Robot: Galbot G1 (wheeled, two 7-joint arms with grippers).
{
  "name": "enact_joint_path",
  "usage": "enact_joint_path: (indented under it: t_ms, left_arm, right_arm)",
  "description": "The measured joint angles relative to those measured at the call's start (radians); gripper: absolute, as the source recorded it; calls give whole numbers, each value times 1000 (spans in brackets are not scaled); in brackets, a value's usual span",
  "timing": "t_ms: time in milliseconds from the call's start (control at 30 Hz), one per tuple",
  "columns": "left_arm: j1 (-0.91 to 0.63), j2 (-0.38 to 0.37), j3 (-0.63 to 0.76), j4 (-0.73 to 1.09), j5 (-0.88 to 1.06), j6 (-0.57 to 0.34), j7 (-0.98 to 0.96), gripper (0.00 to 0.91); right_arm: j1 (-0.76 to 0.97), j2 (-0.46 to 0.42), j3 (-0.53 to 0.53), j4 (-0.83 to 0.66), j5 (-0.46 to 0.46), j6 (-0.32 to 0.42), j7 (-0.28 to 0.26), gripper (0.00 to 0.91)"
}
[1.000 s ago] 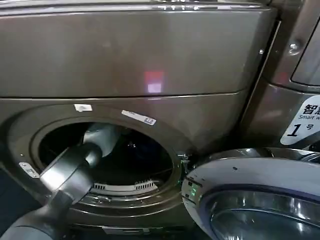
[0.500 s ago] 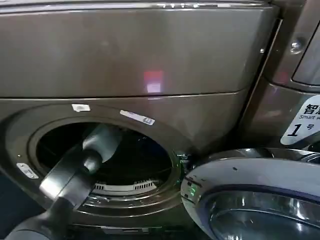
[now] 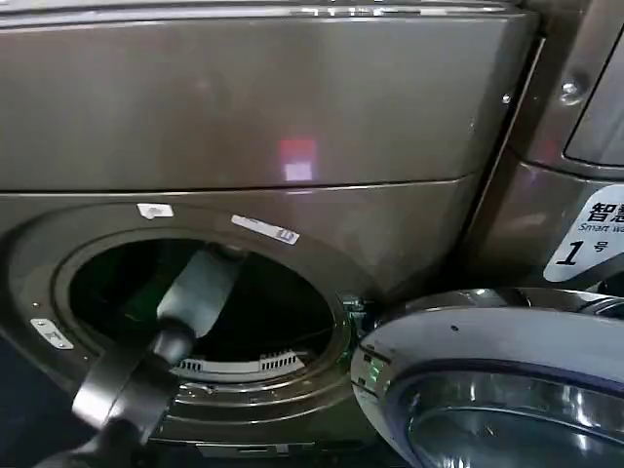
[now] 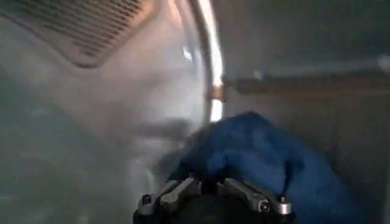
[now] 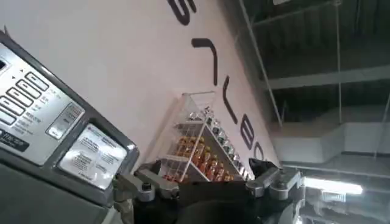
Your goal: Grasp the clothes from the dryer.
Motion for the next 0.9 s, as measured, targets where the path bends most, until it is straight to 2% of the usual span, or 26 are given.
enact_joint_path:
  t_ms: [567, 900]
  left_arm:
    - [166, -34, -101, -275, -145, -43, -455, 0]
    - [245, -37, -145, -355, -144, -39, -611, 0]
  right_arm:
    - [2, 1, -16, 2, -4, 34, 12, 907]
    - [1, -9, -3, -14, -7, 42, 37, 907]
